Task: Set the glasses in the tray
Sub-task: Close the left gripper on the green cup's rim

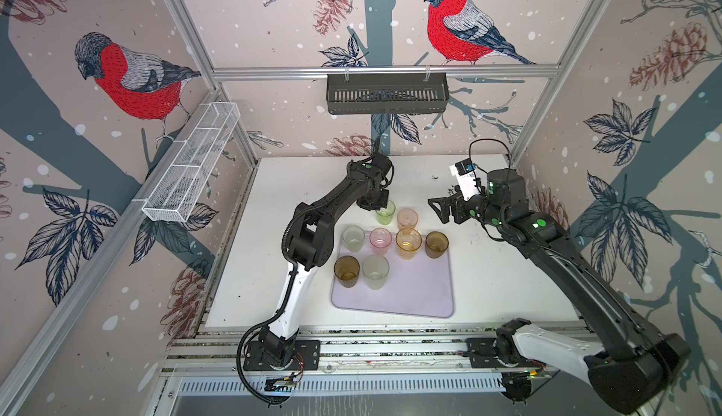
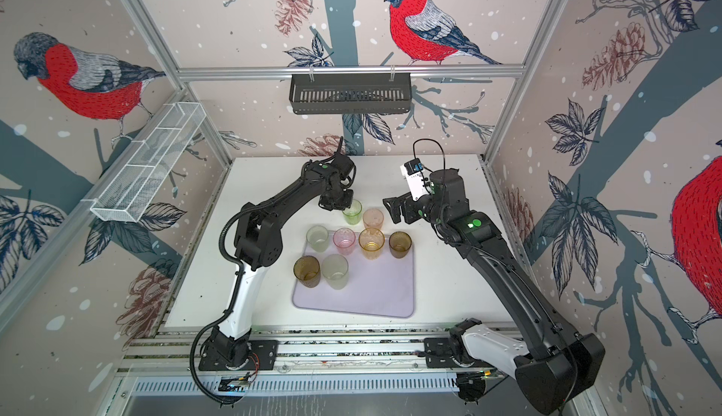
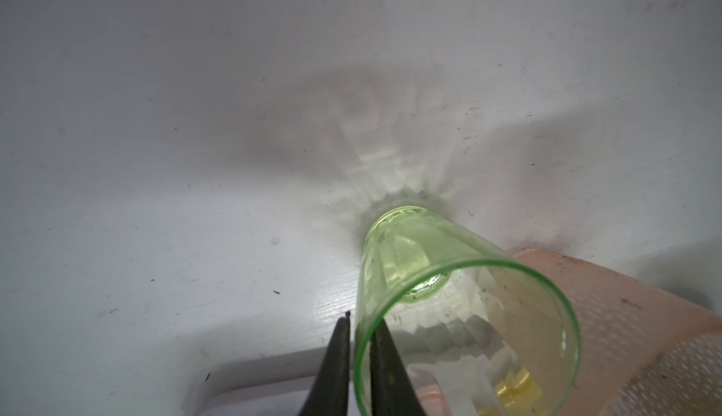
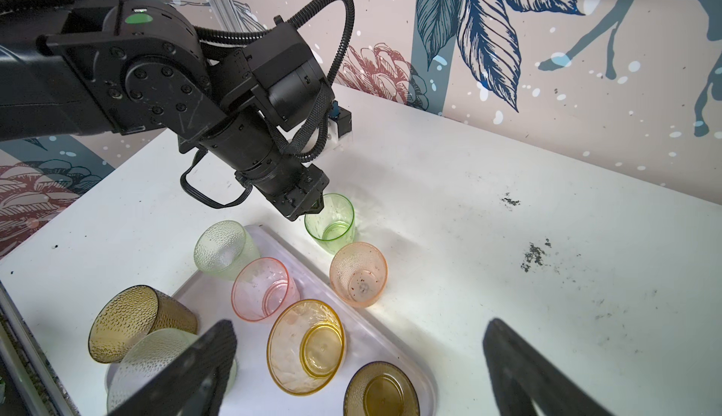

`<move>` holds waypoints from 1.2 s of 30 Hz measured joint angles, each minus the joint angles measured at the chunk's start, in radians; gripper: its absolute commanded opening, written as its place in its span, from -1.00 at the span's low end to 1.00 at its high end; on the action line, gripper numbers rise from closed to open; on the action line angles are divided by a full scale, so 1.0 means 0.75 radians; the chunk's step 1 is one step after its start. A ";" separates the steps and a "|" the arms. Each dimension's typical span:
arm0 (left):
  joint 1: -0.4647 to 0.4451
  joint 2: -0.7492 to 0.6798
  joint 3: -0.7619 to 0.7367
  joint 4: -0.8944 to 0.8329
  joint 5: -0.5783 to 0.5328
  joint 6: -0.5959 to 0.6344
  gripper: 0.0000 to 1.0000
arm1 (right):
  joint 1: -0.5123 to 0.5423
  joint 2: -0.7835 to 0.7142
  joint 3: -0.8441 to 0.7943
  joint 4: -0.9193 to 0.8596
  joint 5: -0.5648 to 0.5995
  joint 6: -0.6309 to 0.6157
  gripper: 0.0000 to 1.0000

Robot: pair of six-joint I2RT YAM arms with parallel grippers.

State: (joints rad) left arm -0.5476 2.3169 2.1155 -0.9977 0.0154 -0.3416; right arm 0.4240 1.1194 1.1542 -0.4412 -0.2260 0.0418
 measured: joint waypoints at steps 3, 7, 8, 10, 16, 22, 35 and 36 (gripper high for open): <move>0.000 0.000 -0.001 0.000 -0.001 -0.001 -0.74 | 0.000 -0.001 0.000 0.001 0.000 0.000 0.99; 0.001 0.000 -0.001 0.000 -0.007 0.000 -0.77 | 0.000 -0.001 0.003 0.001 0.000 0.000 0.99; 0.001 0.000 -0.001 0.000 -0.010 0.000 -0.77 | 0.000 -0.001 0.004 0.001 0.000 0.000 0.99; 0.002 0.000 -0.001 0.000 -0.016 0.000 -0.78 | 0.000 -0.002 0.004 0.002 0.000 0.000 0.99; 0.002 -0.001 -0.002 0.000 -0.021 0.000 -0.82 | 0.000 -0.003 0.005 0.002 0.001 0.000 0.99; 0.002 -0.007 -0.002 -0.001 -0.022 0.000 -0.87 | 0.000 -0.003 0.005 0.002 0.001 0.000 0.99; 0.009 -0.043 -0.001 -0.014 -0.037 0.000 -0.92 | 0.000 -0.003 0.012 0.009 0.001 0.000 0.99; 0.010 -0.048 0.000 -0.017 -0.045 0.000 -0.92 | 0.000 -0.003 0.012 0.011 0.001 0.000 0.99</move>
State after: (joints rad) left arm -0.5400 2.2810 2.1155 -1.0103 -0.0181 -0.3416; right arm 0.4240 1.1172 1.1633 -0.4328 -0.2256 0.0418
